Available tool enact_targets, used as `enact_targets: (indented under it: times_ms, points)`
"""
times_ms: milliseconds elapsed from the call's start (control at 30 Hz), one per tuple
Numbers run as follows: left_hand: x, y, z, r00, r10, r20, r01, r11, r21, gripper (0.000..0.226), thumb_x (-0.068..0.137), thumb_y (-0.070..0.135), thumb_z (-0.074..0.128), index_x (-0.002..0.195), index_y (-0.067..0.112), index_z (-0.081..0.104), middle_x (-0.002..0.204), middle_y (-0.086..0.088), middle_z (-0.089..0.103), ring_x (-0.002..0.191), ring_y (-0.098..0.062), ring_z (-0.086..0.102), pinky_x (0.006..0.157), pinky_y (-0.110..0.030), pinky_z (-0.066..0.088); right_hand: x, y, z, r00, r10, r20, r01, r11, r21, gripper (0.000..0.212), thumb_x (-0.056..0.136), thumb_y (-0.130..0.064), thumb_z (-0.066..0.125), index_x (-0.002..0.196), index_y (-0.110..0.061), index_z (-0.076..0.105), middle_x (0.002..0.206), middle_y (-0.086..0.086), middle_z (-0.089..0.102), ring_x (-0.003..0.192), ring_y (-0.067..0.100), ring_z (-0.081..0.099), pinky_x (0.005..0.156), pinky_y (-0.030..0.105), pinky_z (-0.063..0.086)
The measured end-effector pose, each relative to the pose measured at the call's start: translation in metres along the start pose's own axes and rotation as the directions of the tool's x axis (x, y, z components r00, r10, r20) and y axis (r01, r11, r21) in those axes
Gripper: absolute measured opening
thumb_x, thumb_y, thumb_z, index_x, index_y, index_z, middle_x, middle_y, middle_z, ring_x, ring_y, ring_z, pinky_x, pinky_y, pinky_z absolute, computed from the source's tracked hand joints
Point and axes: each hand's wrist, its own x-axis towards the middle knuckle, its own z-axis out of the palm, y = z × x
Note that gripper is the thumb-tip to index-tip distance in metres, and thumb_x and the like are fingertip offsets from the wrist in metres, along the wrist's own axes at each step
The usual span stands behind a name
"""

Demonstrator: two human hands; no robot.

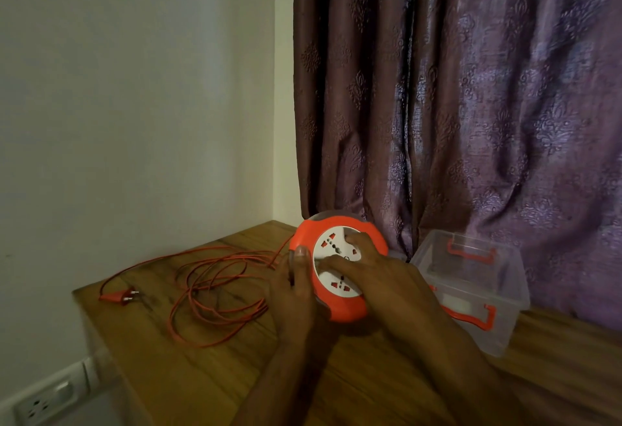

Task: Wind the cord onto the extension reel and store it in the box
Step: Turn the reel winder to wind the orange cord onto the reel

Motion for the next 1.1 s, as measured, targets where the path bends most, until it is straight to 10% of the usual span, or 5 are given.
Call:
enact_targets:
  times_ms: [467,700,900,1100]
  points:
    - [-0.001,-0.011,0.000,0.988,0.155,0.020,-0.156,0.986,0.065,0.036,0.090,0.056,0.046,0.088,0.029,0.071,0.079,0.010,0.075,0.069,-0.005,0.072,0.052,-0.014,0.052,0.002,-0.012,0.009,0.916,0.328,-0.232,-0.322,0.945,0.063,0.066,0.077,-0.074,0.041,0.136,-0.044,0.030,0.122,0.000,0.060,0.106,0.027,0.057,0.079,0.035,0.043]
    - [0.002,-0.013,-0.001,0.997,0.080,-0.012,-0.079,0.997,0.020,0.049,0.089,0.059,0.047,0.100,0.018,0.071,0.093,-0.003,0.075,0.079,-0.013,0.072,0.059,-0.023,0.057,0.001,-0.010,-0.002,0.900,0.321,-0.294,-0.296,0.947,0.128,0.042,0.088,-0.047,0.050,0.127,-0.034,0.044,0.112,0.005,0.064,0.097,0.030,0.060,0.074,0.035,0.045]
    - [0.007,-0.012,-0.002,0.999,0.034,-0.042,-0.035,0.999,-0.025,0.031,0.097,0.042,0.046,0.092,0.023,0.071,0.088,-0.004,0.076,0.076,-0.019,0.074,0.063,-0.036,0.061,-0.001,-0.011,-0.010,0.996,-0.007,-0.091,0.007,1.000,-0.002,0.045,0.088,-0.029,0.047,0.127,-0.048,0.033,0.150,-0.007,0.022,0.111,0.030,0.054,0.082,0.037,0.046]
    - [0.006,-0.013,-0.001,1.000,0.027,-0.014,-0.027,0.999,-0.039,0.027,0.099,0.039,0.047,0.089,0.031,0.071,0.082,0.006,0.077,0.073,-0.011,0.075,0.057,-0.023,0.057,-0.002,-0.007,-0.010,0.999,-0.007,0.041,0.008,1.000,-0.030,0.042,0.092,-0.044,0.043,0.130,-0.055,0.028,0.157,-0.010,0.002,0.124,0.032,0.042,0.096,0.040,0.039]
